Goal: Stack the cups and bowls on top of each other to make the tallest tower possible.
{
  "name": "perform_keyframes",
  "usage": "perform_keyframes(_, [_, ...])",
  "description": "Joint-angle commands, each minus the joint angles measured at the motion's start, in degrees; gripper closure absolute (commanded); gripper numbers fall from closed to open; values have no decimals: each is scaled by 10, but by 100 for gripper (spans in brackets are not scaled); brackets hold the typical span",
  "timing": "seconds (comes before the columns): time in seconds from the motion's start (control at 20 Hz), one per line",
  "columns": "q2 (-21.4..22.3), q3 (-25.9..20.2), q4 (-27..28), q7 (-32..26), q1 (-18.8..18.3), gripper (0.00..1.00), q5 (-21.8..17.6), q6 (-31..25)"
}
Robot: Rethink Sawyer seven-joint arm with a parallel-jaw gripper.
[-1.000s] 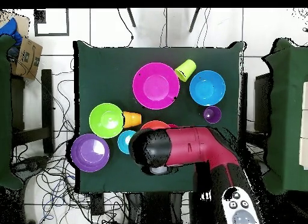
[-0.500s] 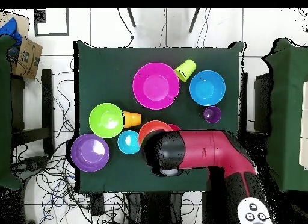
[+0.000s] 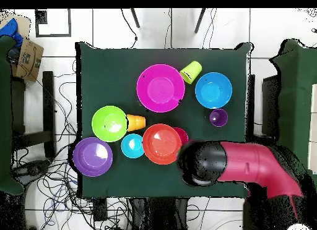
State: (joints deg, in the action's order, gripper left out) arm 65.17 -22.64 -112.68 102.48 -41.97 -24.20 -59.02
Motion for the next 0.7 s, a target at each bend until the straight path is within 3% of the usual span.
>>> perform_keyframes(0.05, [-17, -49, -29, -202, -45, 0, -61, 30])
perform_keyframes(0.4, [-14, -82, -46, -213, -94, 0, -84, 61])
perform_keyframes(0.7, [-51, -110, -13, -222, -118, 0, -110, 51])
